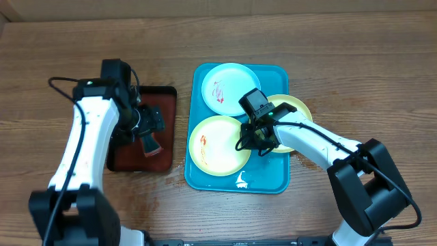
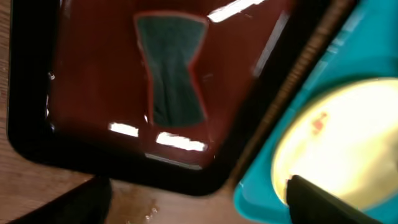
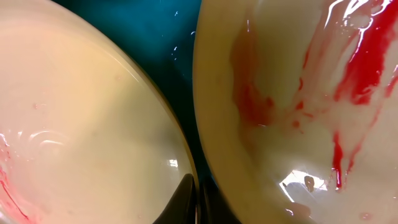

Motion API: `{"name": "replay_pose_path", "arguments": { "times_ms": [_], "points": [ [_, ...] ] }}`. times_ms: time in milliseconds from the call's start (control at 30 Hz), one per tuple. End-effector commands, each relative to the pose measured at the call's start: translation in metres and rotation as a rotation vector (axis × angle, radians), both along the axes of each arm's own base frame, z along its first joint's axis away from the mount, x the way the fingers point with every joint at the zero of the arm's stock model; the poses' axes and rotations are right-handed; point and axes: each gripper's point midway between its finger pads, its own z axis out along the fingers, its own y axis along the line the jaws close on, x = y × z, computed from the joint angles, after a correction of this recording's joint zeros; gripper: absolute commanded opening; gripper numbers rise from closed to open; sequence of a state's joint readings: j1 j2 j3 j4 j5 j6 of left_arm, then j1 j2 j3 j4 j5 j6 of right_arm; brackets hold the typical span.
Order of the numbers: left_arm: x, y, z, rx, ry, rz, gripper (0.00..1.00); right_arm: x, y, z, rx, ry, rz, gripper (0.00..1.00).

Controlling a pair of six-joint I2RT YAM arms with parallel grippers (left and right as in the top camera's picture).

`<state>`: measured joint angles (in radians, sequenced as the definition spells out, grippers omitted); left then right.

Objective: Clean dirty plates on tray and stack at the side

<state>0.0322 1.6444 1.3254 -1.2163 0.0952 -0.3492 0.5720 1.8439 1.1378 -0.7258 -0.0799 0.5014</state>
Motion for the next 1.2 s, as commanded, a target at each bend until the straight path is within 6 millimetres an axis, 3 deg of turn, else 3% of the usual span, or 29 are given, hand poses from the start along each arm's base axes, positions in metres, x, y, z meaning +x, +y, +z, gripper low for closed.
{"name": "replay_pose_path", "arguments": {
  "times_ms": [0,100,233,333,400,567,600,667,733,800,867,1033,1167],
  "points": [
    [0.000,0.015,-0.035,0.083,0.070,0.052,0.78,0.006,-0.011,-0.004,-0.054,-0.027,-0.036,0.04],
    [0.011,0.018,-0.057,0.097,0.079,0.052,0.65,0.006,-0.011,-0.004,-0.053,-0.027,-0.037,0.04],
    [0.021,0.016,-0.084,0.088,0.101,0.050,0.36,0.006,-0.011,-0.004,-0.054,-0.026,-0.036,0.04],
    [0.021,0.016,-0.100,0.089,0.133,0.048,0.30,0.005,-0.014,-0.005,-0.065,-0.023,-0.037,0.04],
    [0.021,0.017,-0.106,0.093,0.147,0.048,0.05,0.004,-0.014,-0.005,-0.069,-0.021,-0.037,0.04],
    [0.018,0.014,-0.098,0.073,0.155,0.048,0.04,0.004,-0.015,-0.005,-0.072,-0.020,-0.037,0.04],
    [0.017,0.014,-0.087,0.077,0.155,0.046,0.28,0.004,-0.015,-0.005,-0.075,-0.022,-0.038,0.04],
    [0.016,0.018,-0.074,0.100,0.153,0.044,0.53,0.004,-0.016,-0.005,-0.075,-0.021,-0.038,0.04],
    [0.014,0.020,-0.066,0.111,0.152,0.044,0.65,0.004,-0.016,-0.005,-0.077,-0.018,-0.038,0.04],
    [0.010,0.022,-0.062,0.122,0.158,0.048,0.68,0.003,-0.017,-0.005,-0.080,-0.014,-0.038,0.04],
    [0.009,0.025,-0.064,0.139,0.165,0.047,0.69,0.002,-0.017,-0.005,-0.082,-0.013,-0.038,0.04],
    [0.011,0.025,-0.090,0.148,0.131,0.057,0.38,0.003,-0.017,-0.005,-0.083,-0.015,-0.039,0.04],
    [0.006,0.023,-0.103,0.156,0.129,0.050,0.30,0.003,-0.017,-0.005,-0.081,-0.017,-0.039,0.04]
  ]
}}
